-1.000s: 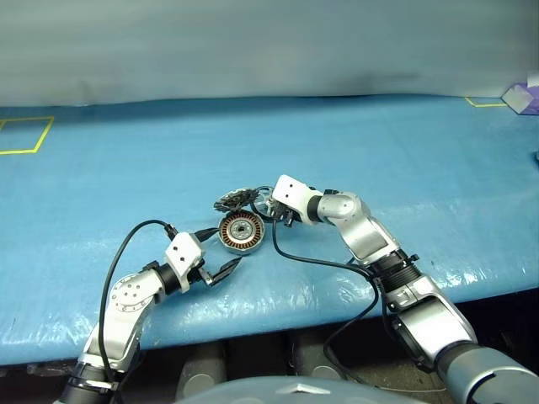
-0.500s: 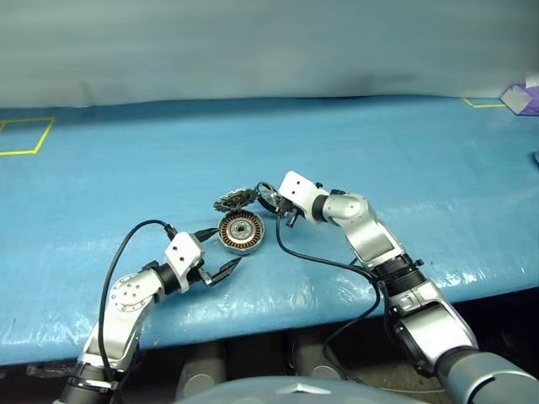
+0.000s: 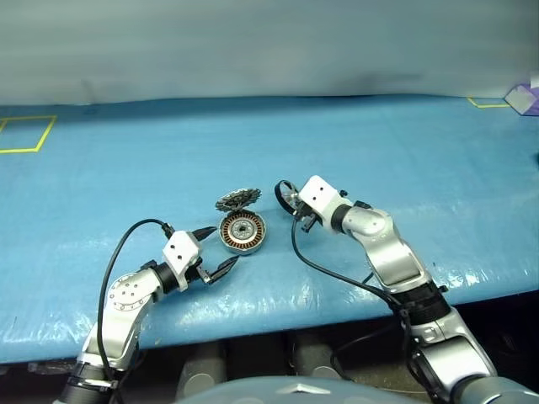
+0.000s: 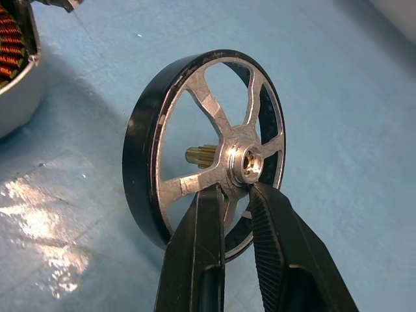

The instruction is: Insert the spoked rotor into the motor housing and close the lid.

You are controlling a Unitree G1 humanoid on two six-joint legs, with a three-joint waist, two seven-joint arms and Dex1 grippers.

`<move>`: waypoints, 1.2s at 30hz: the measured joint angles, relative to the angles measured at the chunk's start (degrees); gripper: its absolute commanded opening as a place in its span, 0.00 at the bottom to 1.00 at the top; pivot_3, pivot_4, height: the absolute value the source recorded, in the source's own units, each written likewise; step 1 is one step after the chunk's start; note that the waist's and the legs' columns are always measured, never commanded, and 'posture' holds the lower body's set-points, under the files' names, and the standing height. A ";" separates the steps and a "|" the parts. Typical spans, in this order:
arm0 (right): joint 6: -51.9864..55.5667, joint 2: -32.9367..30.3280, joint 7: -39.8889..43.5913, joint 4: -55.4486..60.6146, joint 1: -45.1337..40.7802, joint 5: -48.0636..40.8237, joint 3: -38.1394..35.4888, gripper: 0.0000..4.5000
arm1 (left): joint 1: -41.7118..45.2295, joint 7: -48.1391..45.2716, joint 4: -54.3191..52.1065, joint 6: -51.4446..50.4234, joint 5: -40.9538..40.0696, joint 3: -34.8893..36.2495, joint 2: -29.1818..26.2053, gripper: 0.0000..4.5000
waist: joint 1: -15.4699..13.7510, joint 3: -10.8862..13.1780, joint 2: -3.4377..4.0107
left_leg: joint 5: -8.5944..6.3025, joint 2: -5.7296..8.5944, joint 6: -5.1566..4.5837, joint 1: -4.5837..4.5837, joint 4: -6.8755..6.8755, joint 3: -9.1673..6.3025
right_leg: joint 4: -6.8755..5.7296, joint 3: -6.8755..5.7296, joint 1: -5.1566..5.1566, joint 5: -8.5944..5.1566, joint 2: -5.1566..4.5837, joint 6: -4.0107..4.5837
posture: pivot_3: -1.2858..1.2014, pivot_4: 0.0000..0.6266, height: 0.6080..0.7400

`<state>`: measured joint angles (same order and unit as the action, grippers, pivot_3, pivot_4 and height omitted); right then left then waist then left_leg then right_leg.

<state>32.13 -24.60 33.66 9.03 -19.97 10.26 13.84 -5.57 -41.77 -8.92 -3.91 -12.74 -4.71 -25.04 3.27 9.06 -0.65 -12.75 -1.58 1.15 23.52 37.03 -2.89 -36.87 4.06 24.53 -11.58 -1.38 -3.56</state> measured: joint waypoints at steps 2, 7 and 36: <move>0.79 -0.15 0.61 2.70 2.53 -2.12 -1.71 0.11 | 0.14 -1.03 0.01 -0.88 -2.14 0.55 0.15 0.99 | 0.03 0.00 0.00 | 0.00 0.00 0.00 0.01 0.00 0.00 | 0.00 0.00 0.00 0.00 0.00 0.00 | 0.52 0.24 1.00; 0.76 2.38 4.80 7.69 8.24 -12.13 -5.09 0.11 | 0.94 -4.05 0.02 -1.93 -6.30 1.61 0.01 0.99 | 0.36 0.01 -0.01 | 0.00 -0.02 0.00 -0.04 0.03 0.01 | -0.03 0.00 -0.02 0.00 0.02 -0.01 | 0.52 0.24 1.00; 3.86 6.68 2.51 8.90 6.66 -23.25 0.85 0.11 | 0.99 -6.29 4.20 7.35 -0.74 -0.26 -1.55 0.99 | 0.14 0.01 0.00 | 0.00 -0.01 0.00 -0.02 0.04 0.01 | -0.01 0.00 -0.01 0.00 0.00 0.00 | 0.52 0.24 1.00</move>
<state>36.00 -17.92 36.18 17.93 -13.31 -12.99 14.69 -4.57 -48.06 -4.72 3.44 -13.48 -4.97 -26.59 3.42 9.07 -0.66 -12.75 -1.59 1.14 23.50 37.07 -2.88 -36.88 4.06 24.52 -11.59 -1.38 -3.56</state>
